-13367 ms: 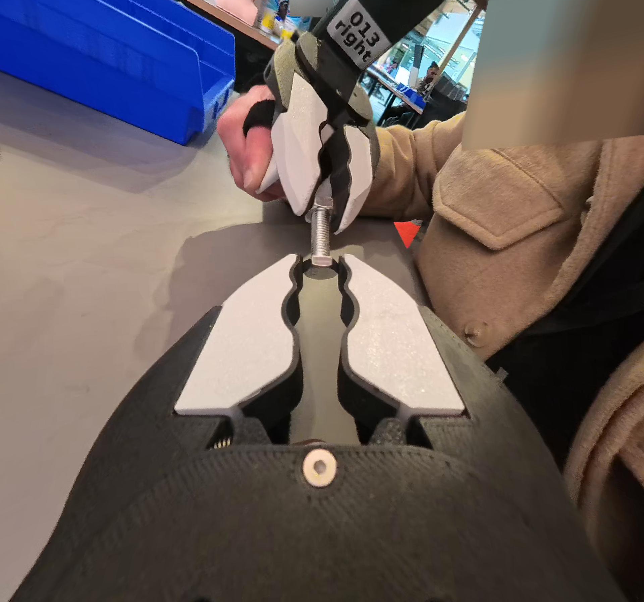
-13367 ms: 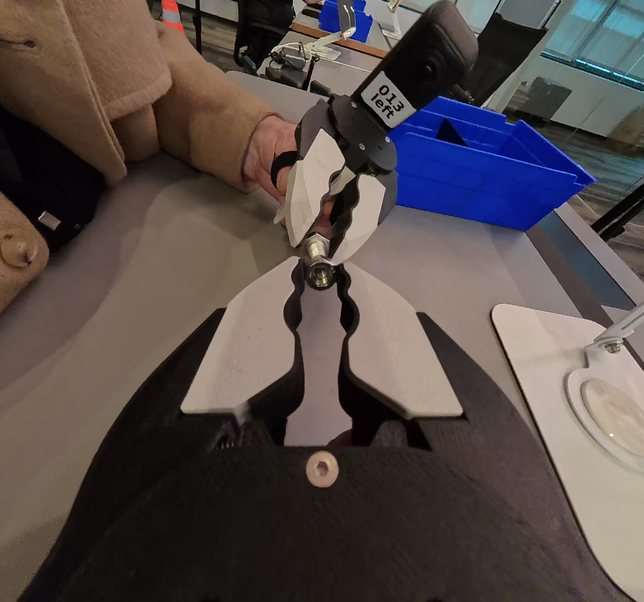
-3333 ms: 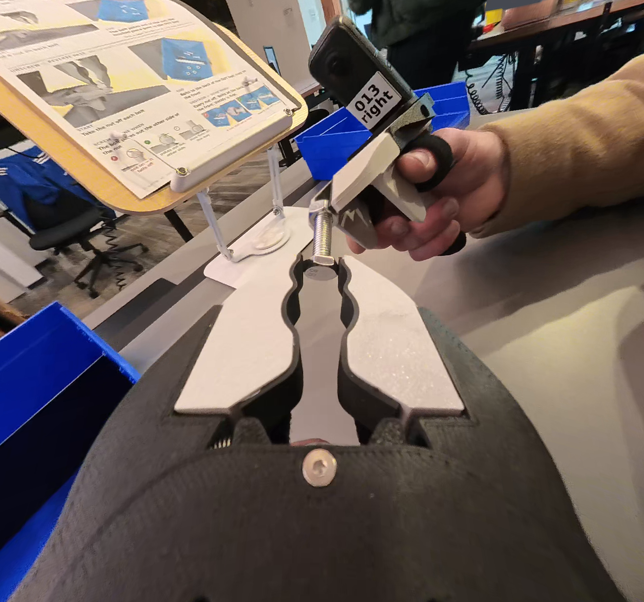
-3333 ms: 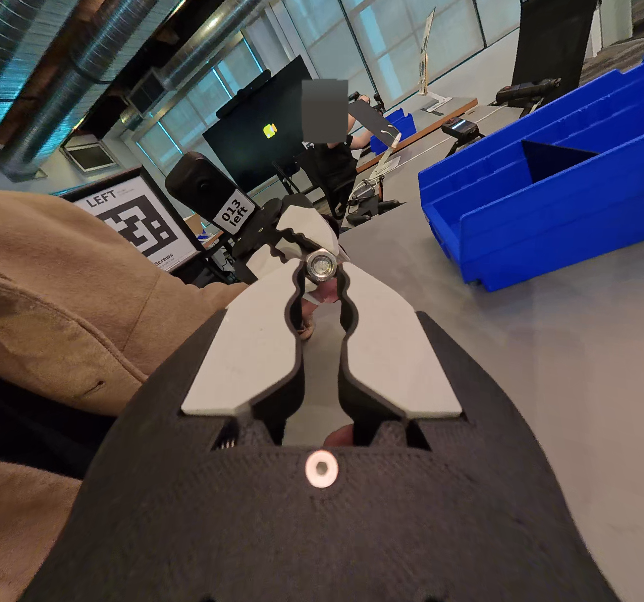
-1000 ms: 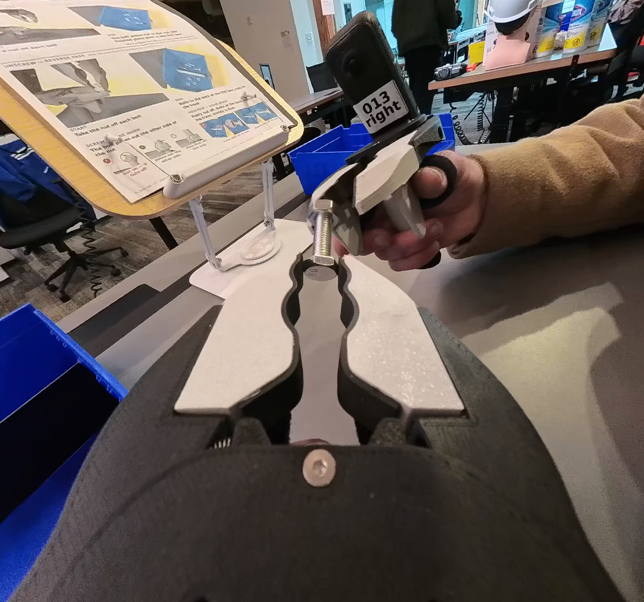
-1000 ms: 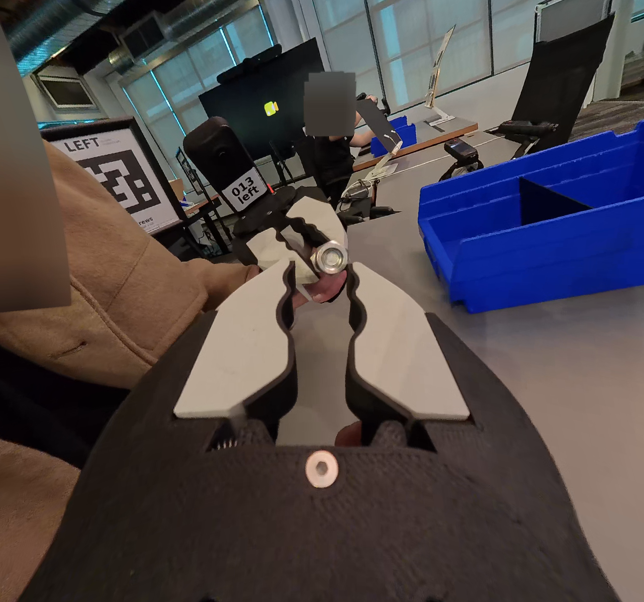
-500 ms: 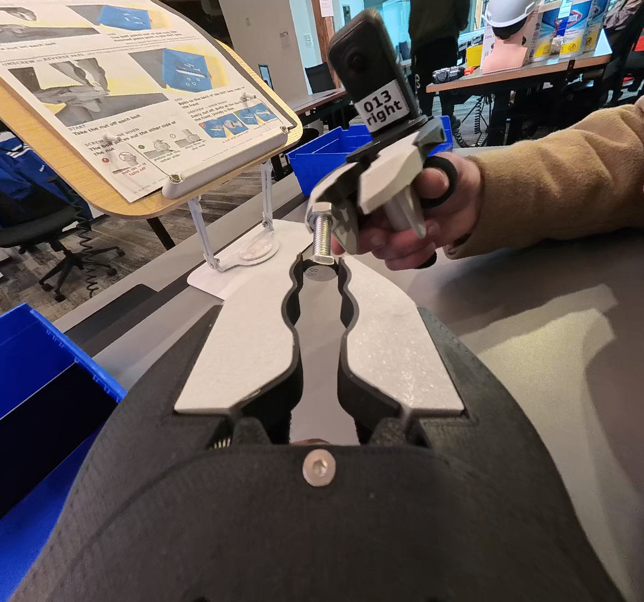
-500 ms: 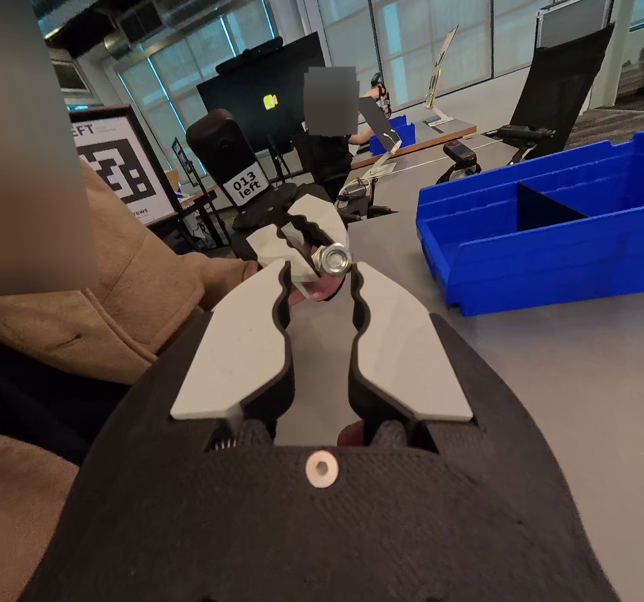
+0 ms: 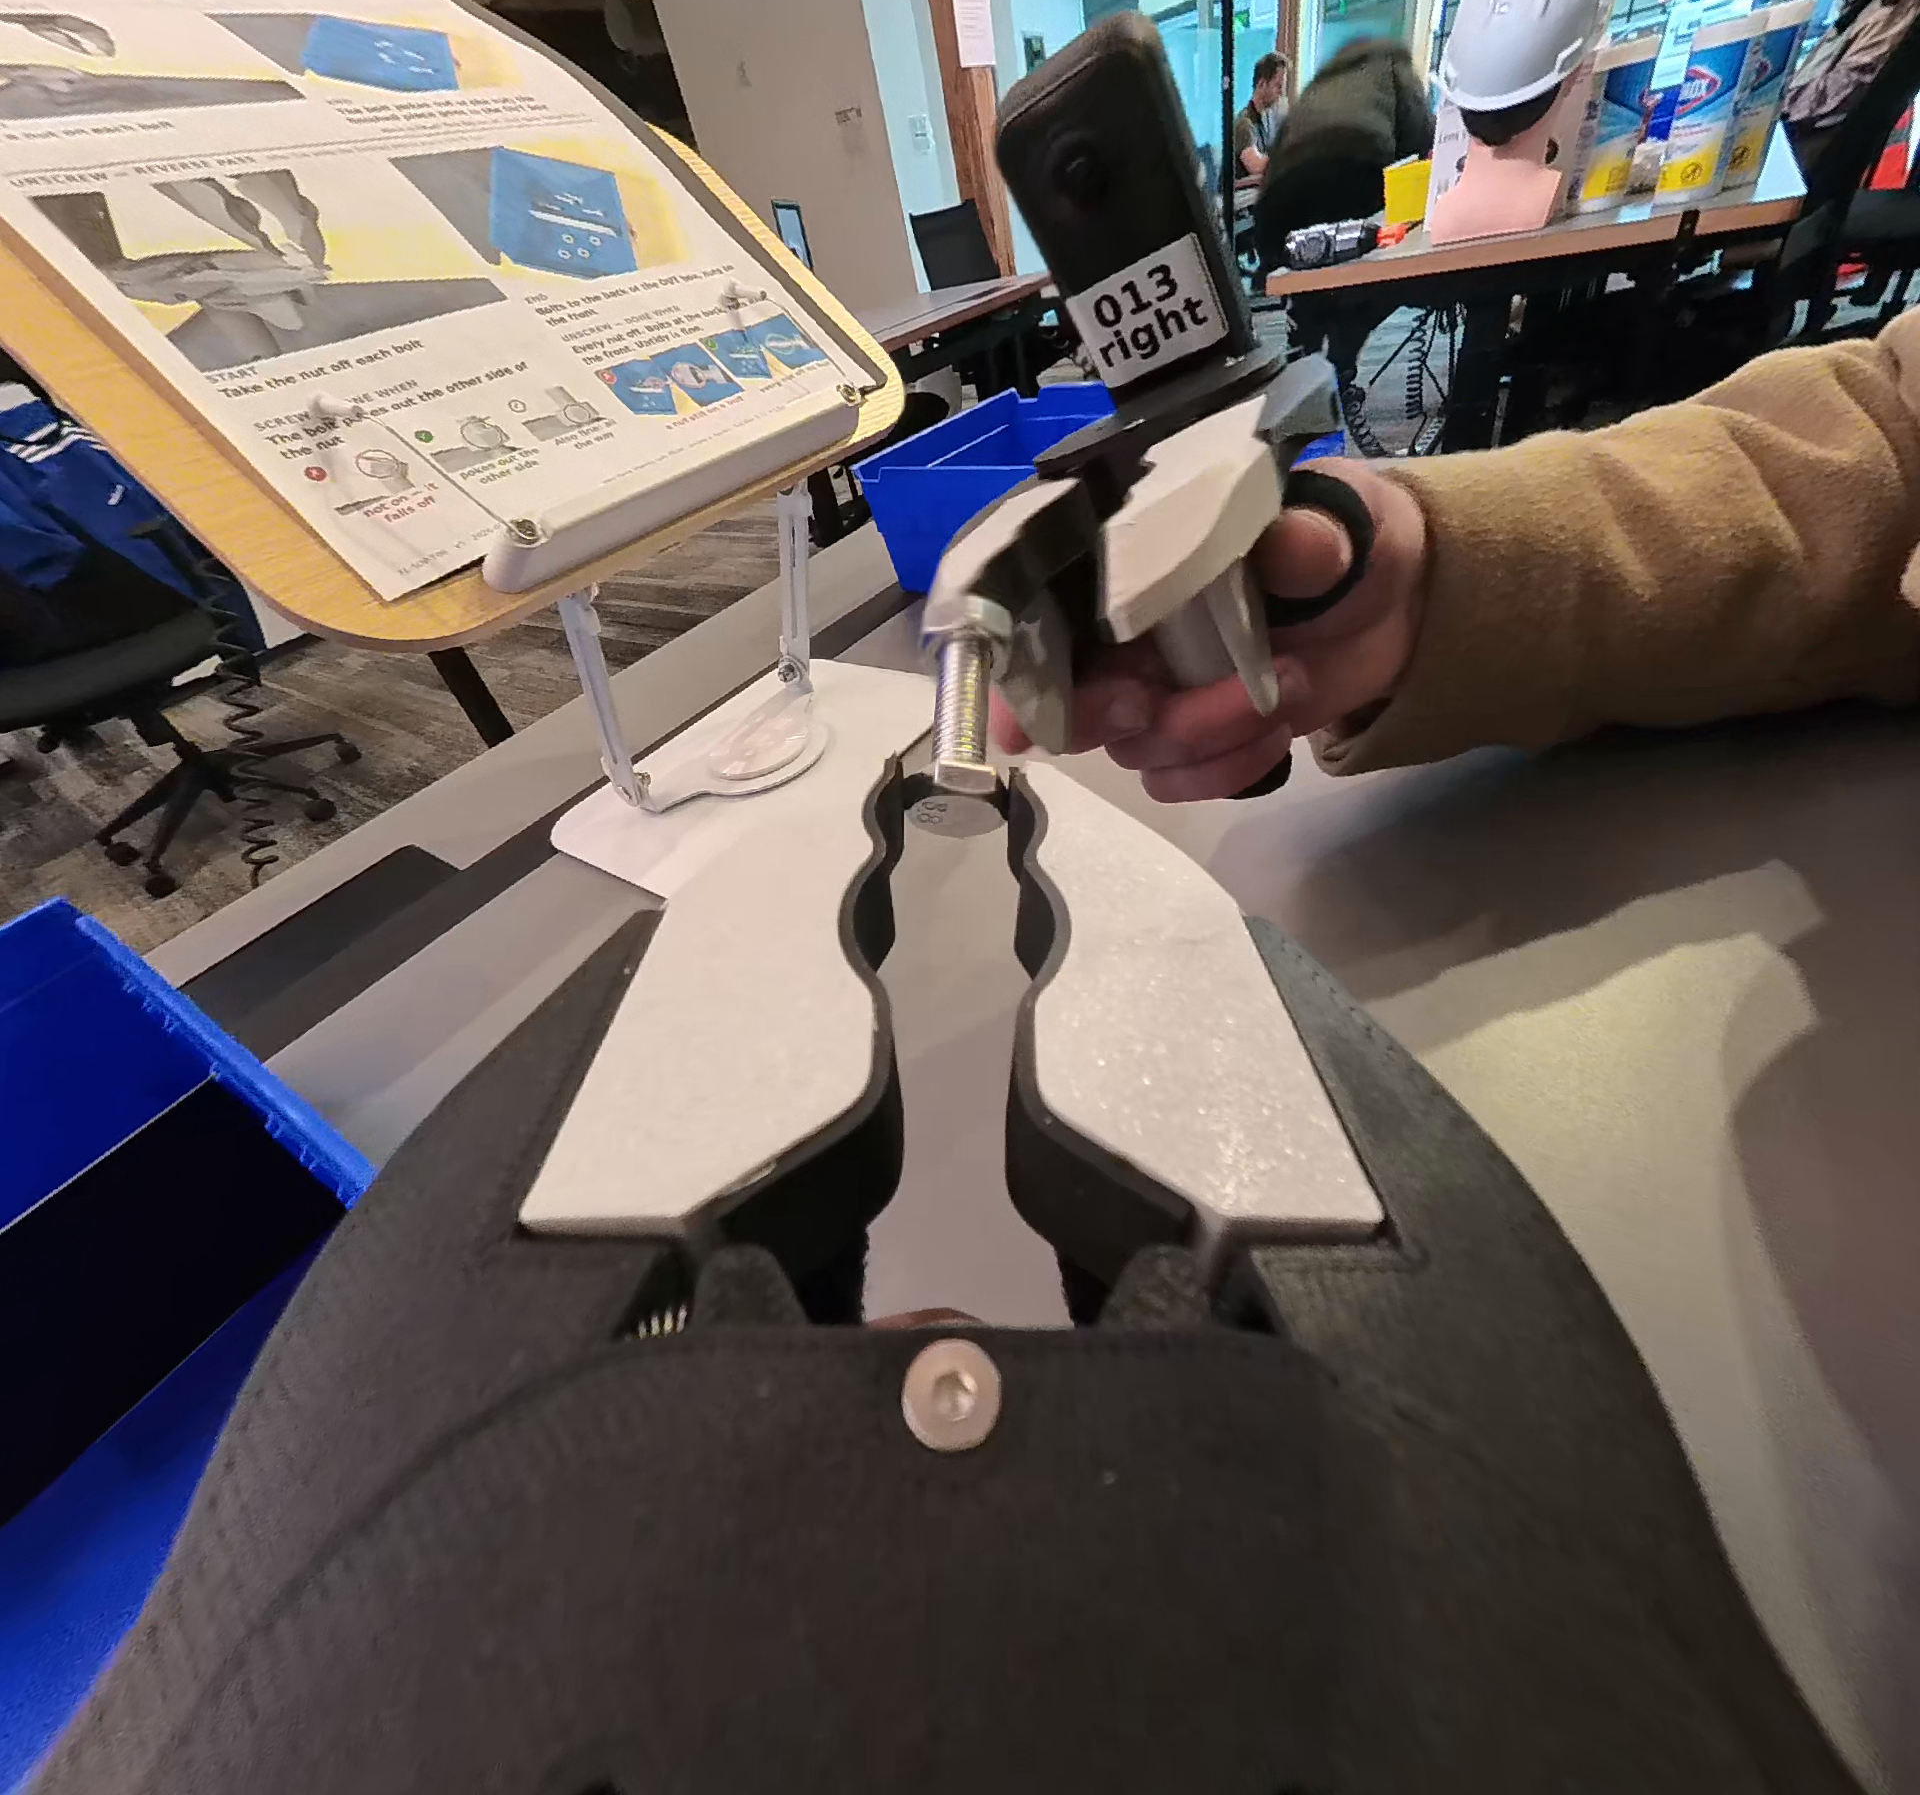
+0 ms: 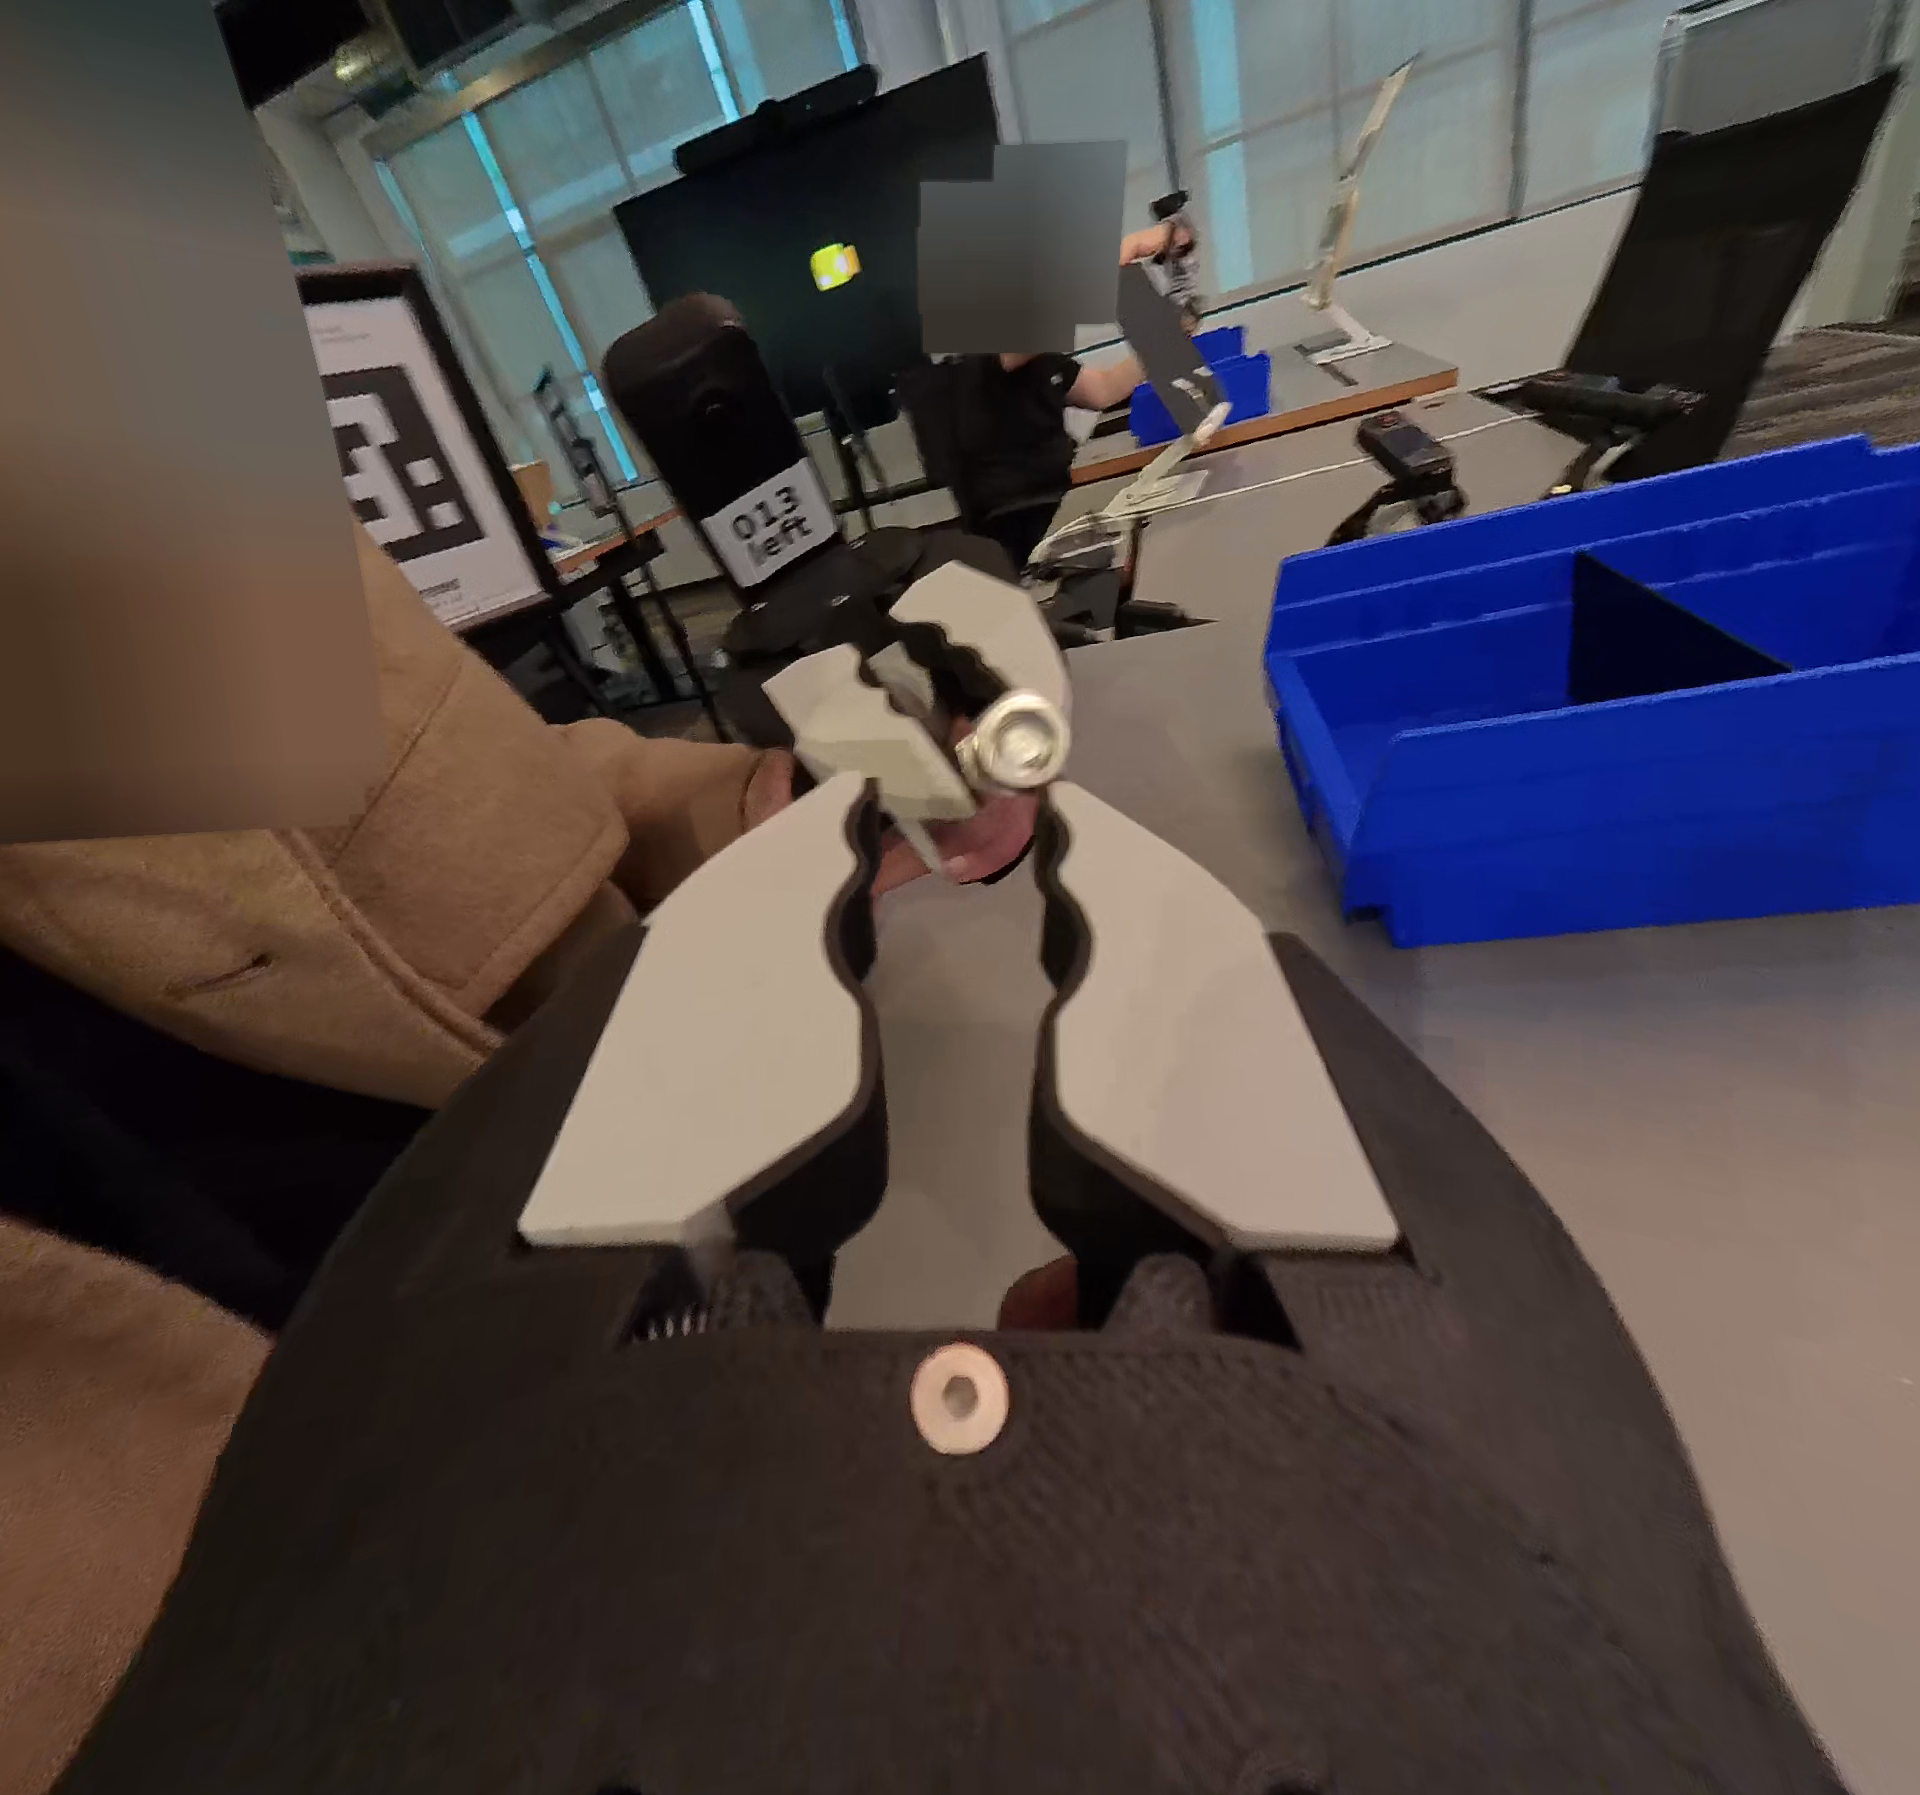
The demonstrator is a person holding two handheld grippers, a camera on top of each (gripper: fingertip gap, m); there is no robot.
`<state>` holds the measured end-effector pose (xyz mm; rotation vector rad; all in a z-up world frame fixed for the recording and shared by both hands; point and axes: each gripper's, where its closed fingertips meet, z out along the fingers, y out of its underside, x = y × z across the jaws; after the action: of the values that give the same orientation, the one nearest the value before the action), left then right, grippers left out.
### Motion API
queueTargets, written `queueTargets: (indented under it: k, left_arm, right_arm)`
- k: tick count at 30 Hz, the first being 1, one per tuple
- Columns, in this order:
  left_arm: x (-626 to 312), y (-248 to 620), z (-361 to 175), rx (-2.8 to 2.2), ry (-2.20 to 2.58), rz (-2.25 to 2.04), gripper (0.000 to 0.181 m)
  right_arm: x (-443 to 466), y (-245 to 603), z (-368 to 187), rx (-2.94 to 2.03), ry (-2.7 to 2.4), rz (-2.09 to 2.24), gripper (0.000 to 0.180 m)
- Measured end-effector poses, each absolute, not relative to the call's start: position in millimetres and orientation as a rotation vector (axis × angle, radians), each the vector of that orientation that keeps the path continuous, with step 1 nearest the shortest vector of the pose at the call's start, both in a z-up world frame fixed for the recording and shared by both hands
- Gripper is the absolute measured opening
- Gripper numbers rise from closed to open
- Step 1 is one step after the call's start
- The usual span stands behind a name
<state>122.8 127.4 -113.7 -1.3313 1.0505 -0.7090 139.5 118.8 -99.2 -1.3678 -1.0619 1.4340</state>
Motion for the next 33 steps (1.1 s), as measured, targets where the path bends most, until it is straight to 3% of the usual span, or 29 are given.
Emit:
queueTargets:
  k: [1,3,8,12,14,15,24,27,29,33]
  left_arm:
    - [121.3,128.4,-112.5,-1.332,1.041,-0.710,0.018]
    - [119.5,129.4,-111.9,-1.337,1.036,-0.714,0.018]
    - [122.3,127.3,-114.1,-1.335,1.052,-0.713,0.018]
    - [123.6,126.9,-114.9,-1.337,1.053,-0.718,0.018]
    - [121.4,128.3,-112.9,-1.337,1.036,-0.720,0.018]
    - [120.0,130.2,-113.2,-1.348,1.031,-0.713,0.018]
    - [123.2,127.0,-113.8,-1.337,1.048,-0.718,0.018]
    - [122.5,127.6,-113.4,-1.338,1.042,-0.718,0.018]
    - [120.8,128.7,-112.0,-1.341,1.031,-0.720,0.018]
    - [121.2,127.0,-110.7,-1.333,1.035,-0.731,0.018]
  right_arm:
    - [140.1,113.5,-99.4,-1.356,-1.100,1.459,0.018]
    - [139.7,110.8,-103.1,-1.370,-1.144,1.449,0.017]
    - [141.8,126.7,-99.7,-1.390,-1.038,1.421,0.035]
    - [136.5,119.4,-100.6,-1.373,-1.064,1.428,0.037]
    - [138.9,106.5,-99.9,-1.331,-1.149,1.478,0.008]
    - [139.4,102.7,-100.8,-1.329,-1.182,1.484,0.008]
    - [138.5,125.7,-100.3,-1.384,-1.064,1.389,0.039]
    - [136.7,117.8,-101.1,-1.375,-1.105,1.412,0.033]
    - [139.4,104.5,-99.0,-1.330,-1.179,1.488,0.011]
    - [144.0,118.1,-99.7,-1.367,-1.131,1.454,0.015]
